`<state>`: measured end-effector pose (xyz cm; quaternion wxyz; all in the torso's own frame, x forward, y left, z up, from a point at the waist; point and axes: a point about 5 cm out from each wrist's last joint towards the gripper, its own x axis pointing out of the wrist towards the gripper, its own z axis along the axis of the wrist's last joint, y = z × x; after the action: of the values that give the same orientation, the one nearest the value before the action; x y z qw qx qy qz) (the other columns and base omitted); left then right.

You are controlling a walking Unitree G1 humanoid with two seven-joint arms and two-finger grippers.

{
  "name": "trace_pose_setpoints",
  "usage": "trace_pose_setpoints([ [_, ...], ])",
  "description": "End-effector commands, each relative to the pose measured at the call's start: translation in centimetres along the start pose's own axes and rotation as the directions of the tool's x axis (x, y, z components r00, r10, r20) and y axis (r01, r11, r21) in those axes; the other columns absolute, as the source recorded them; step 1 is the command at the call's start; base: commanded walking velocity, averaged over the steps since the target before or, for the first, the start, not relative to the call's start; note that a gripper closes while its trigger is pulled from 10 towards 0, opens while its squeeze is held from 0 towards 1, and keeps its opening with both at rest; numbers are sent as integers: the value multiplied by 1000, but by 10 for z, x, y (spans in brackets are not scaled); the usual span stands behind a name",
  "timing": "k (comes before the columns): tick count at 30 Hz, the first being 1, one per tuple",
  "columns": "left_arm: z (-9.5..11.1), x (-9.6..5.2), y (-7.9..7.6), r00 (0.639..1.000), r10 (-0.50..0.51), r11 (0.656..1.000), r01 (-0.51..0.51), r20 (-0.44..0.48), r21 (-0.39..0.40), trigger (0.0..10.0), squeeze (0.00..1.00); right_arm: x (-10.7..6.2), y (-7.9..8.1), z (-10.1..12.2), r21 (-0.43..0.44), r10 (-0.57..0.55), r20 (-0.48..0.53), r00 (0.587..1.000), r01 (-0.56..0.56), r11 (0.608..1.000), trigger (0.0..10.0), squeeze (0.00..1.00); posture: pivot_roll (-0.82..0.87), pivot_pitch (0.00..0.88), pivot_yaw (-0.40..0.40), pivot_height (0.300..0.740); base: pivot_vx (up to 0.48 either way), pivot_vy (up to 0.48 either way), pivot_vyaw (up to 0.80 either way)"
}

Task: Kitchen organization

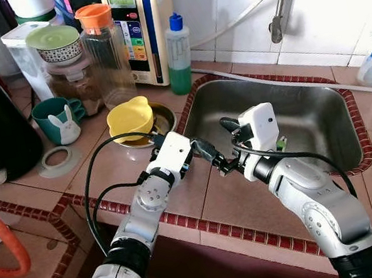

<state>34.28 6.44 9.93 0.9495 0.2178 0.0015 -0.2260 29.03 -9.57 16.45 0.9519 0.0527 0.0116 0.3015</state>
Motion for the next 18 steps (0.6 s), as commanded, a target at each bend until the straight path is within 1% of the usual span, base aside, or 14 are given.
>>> trace_pose_setpoints([
  [1,8,1,-30,986,-160,984,156,42,86,0,0,3,-2,15,-15,-23,56,998,24,1000,10000,0,36,0,-16,740,0,0,0],
  [7,9,1,-30,987,-155,985,150,52,87,0,0,3,-2,14,-13,-25,54,998,26,1000,10000,0,37,0,-17,740,0,0,0],
  [10,12,1,-29,988,-134,987,126,77,97,0,0,3,-2,15,-13,-26,56,998,27,1000,10000,0,36,0,-16,740,0,0,0],
  [13,16,1,-25,990,-92,991,82,104,104,0,0,3,-3,15,-12,-29,59,998,30,999,10000,0,38,0,-18,740,0,0,0],
  [18,24,2,-11,988,27,991,-47,154,126,0,0,3,-5,15,-11,-37,64,997,38,999,10000,0,40,0,-19,740,0,0,0],
])
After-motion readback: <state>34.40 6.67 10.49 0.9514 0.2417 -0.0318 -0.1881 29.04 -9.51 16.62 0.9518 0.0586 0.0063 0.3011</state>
